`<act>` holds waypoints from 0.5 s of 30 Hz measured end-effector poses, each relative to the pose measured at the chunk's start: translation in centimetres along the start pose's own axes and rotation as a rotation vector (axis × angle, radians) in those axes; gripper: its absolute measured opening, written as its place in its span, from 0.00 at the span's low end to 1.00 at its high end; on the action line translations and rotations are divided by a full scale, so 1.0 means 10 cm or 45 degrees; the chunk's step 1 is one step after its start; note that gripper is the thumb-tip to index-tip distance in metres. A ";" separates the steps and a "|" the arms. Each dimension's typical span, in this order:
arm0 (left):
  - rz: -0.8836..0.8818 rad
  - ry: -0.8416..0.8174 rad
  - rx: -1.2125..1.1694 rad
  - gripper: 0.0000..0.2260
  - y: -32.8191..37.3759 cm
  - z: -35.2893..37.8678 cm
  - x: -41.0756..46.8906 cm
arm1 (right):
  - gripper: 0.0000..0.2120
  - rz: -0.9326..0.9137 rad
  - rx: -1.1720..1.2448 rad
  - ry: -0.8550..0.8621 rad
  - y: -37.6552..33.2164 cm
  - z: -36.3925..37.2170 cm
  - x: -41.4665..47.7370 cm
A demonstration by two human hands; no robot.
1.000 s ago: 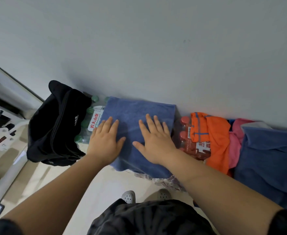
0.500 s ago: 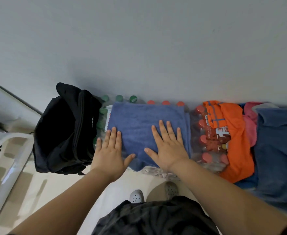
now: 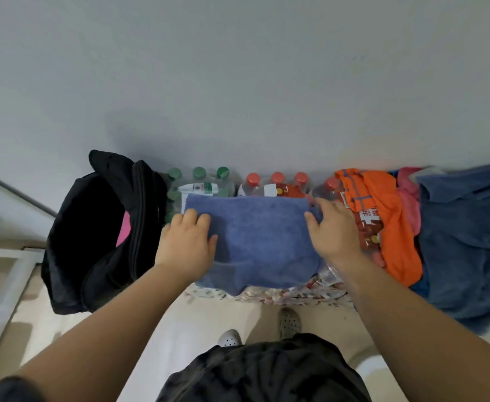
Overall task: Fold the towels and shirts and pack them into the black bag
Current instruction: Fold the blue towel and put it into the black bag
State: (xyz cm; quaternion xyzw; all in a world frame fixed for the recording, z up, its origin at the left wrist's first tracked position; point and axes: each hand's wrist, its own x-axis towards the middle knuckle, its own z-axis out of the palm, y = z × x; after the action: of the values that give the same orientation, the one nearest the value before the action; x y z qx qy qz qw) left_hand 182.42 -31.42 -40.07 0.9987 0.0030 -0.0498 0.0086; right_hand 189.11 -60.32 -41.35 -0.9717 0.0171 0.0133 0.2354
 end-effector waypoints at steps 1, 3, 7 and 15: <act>-0.012 -0.008 -0.002 0.17 -0.02 -0.02 0.10 | 0.21 0.026 -0.006 -0.064 0.01 -0.03 0.10; -0.042 -0.039 -0.013 0.18 -0.07 -0.03 0.29 | 0.20 0.043 -0.034 -0.208 0.00 -0.05 0.26; -0.090 -0.134 0.056 0.20 -0.15 -0.07 0.55 | 0.19 0.059 -0.094 -0.320 -0.01 -0.04 0.41; -0.206 -0.288 -0.028 0.16 -0.18 -0.19 0.80 | 0.19 0.073 0.246 -0.423 0.03 -0.06 0.54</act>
State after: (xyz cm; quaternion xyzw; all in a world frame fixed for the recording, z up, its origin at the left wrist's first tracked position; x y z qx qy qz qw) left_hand 190.54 -29.50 -39.04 0.9831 0.0830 -0.1627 0.0156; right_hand 194.46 -60.99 -41.17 -0.9280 0.0070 0.1786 0.3268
